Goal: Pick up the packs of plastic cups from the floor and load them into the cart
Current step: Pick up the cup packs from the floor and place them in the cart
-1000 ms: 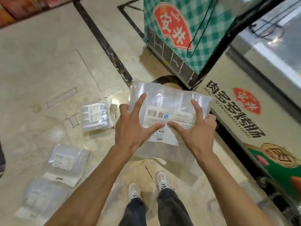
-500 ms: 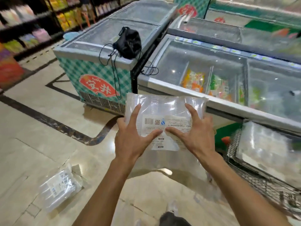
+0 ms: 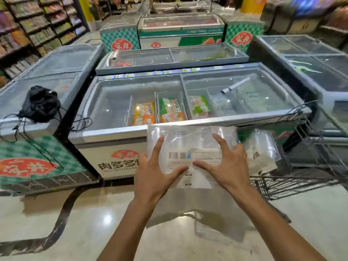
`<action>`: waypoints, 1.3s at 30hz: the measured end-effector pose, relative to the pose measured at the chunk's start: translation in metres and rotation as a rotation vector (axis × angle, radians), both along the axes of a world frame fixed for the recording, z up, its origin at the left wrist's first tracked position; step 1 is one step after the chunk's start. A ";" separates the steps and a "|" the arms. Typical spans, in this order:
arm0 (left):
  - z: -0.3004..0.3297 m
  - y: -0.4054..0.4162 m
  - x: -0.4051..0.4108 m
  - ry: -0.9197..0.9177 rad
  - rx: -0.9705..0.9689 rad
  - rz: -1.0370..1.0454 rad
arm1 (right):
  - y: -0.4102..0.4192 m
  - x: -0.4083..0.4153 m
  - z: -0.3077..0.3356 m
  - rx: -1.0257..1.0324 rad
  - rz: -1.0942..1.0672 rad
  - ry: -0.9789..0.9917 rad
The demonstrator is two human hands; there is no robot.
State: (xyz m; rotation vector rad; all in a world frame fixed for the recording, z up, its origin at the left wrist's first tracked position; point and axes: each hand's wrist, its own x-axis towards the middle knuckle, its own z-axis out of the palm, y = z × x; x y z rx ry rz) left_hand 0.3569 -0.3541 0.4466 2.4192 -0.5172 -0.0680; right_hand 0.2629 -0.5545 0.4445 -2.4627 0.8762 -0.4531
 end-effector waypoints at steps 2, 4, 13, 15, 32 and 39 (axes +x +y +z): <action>0.000 -0.050 -0.011 0.010 0.010 -0.061 | -0.047 -0.022 -0.003 0.017 -0.054 0.000; 0.001 -0.095 -0.023 0.011 0.016 -0.113 | -0.090 -0.044 -0.005 0.026 -0.095 0.005; -0.003 -0.245 -0.041 -0.016 -0.064 -0.322 | -0.233 -0.094 -0.011 0.084 -0.266 -0.006; -0.004 -0.270 -0.034 -0.023 -0.109 -0.364 | -0.256 -0.095 -0.014 0.112 -0.294 -0.004; -0.021 -0.453 0.046 0.362 -0.488 -0.541 | -0.413 -0.048 -0.044 0.420 -0.471 -0.066; -0.030 -0.520 0.062 0.464 -0.398 -0.598 | -0.490 -0.039 -0.079 0.550 -0.436 -0.067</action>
